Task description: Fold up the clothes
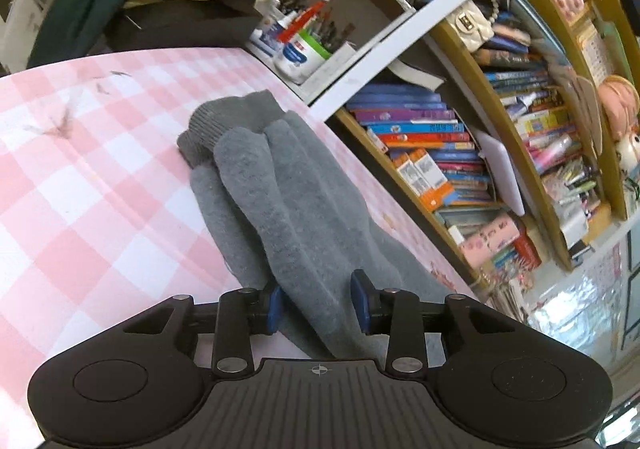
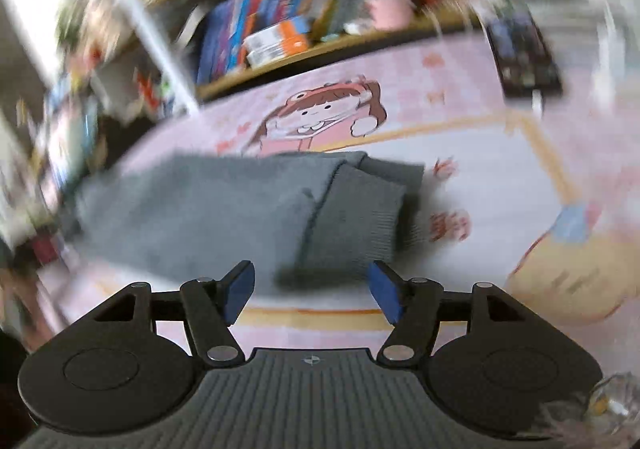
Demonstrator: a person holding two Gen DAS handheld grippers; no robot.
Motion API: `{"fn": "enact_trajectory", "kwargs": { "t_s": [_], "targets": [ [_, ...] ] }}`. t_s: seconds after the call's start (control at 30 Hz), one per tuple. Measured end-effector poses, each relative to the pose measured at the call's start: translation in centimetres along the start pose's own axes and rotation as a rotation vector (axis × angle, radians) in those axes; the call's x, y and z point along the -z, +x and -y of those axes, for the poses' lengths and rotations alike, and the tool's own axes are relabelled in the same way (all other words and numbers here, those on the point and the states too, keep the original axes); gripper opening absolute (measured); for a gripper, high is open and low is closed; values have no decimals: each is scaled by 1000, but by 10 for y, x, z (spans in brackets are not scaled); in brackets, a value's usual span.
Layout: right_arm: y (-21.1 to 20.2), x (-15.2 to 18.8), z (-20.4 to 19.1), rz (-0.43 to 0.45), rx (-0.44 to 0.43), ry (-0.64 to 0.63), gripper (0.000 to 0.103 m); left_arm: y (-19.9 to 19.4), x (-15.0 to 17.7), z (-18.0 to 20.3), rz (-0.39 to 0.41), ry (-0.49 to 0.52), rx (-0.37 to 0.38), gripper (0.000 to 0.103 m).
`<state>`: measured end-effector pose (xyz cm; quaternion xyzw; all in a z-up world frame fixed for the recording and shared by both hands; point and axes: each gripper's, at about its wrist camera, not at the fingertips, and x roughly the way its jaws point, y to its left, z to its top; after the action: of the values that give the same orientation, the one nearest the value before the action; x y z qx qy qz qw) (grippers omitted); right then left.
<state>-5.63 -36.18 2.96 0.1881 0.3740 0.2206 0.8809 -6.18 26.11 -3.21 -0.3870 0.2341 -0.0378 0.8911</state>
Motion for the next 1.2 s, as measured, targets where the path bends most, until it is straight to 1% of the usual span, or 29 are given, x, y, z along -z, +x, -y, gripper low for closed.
{"fn": "enact_trajectory", "kwargs": {
  "t_s": [0.03,0.07,0.1,0.13,0.17,0.2,0.27,0.37,0.4,0.5,0.53,0.57,0.6,0.63,0.67,0.7,0.73,0.77,0.83,0.87,0.9,0.93,0.97,1.03,1.07,1.17,1.2],
  "targets": [
    [4,-3,4,4,-29,72,64,0,0,0,2,-2,-3,34],
    [8,-5,8,13,-42,132,63,1,-1,0,3,-6,-5,34],
    [11,-7,9,24,-30,167,58,2,-1,0,4,-10,-7,34],
    [11,-9,8,38,-1,176,33,3,-1,0,6,-12,-9,34],
    [11,-13,3,55,35,157,12,5,-2,2,8,-9,-13,34],
    [8,-18,-4,80,59,123,5,7,-2,4,8,-3,-16,34],
    [-3,-29,-24,164,72,8,1,10,-1,7,3,15,-21,34],
    [-26,-46,-60,355,91,-187,1,10,1,8,1,23,-22,34],
    [-32,-49,-67,398,83,-233,1,10,1,8,1,24,-21,34],
    [-43,-52,-77,418,36,-308,3,9,3,8,0,29,-20,34],
    [-42,-52,-77,398,27,-314,12,9,4,8,0,30,-20,34],
    [-33,-49,-72,341,39,-293,35,8,5,9,-1,32,-20,34],
    [-24,-44,-67,293,67,-272,47,8,5,9,-1,33,-19,36],
    [-15,-39,-61,248,97,-255,56,8,6,9,0,33,-16,42],
    [-7,-33,-55,216,129,-236,57,8,6,10,3,34,-7,45],
    [-1,-29,-48,194,162,-205,60,8,7,11,6,37,0,53],
    [6,-25,-42,171,196,-174,72,9,8,12,8,43,4,58],
    [12,-23,-35,148,224,-148,77,9,9,15,9,56,3,61],
    [26,-21,-25,104,267,-110,77,9,11,20,12,91,-5,66],
    [31,-20,-21,83,276,-98,69,9,12,22,13,108,-9,67],
    [36,-18,-19,65,266,-98,60,9,13,24,13,125,-13,68],
    [38,-15,-19,52,258,-104,44,9,14,26,13,142,-18,69],
    [37,-14,-24,55,255,-133,35,9,15,28,13,156,-22,70],
    [30,-19,-39,89,262,-226,26,10,16,30,12,171,-27,71],
    [24,-22,-48,117,262,-274,25,10,16,30,13,176,-28,72],
    [1,-26,-81,263,255,-426,25,10,18,31,19,185,-28,72],
    [-3,-24,-89,303,266,-473,25,10,18,30,20,186,-26,72]
  ]
}}
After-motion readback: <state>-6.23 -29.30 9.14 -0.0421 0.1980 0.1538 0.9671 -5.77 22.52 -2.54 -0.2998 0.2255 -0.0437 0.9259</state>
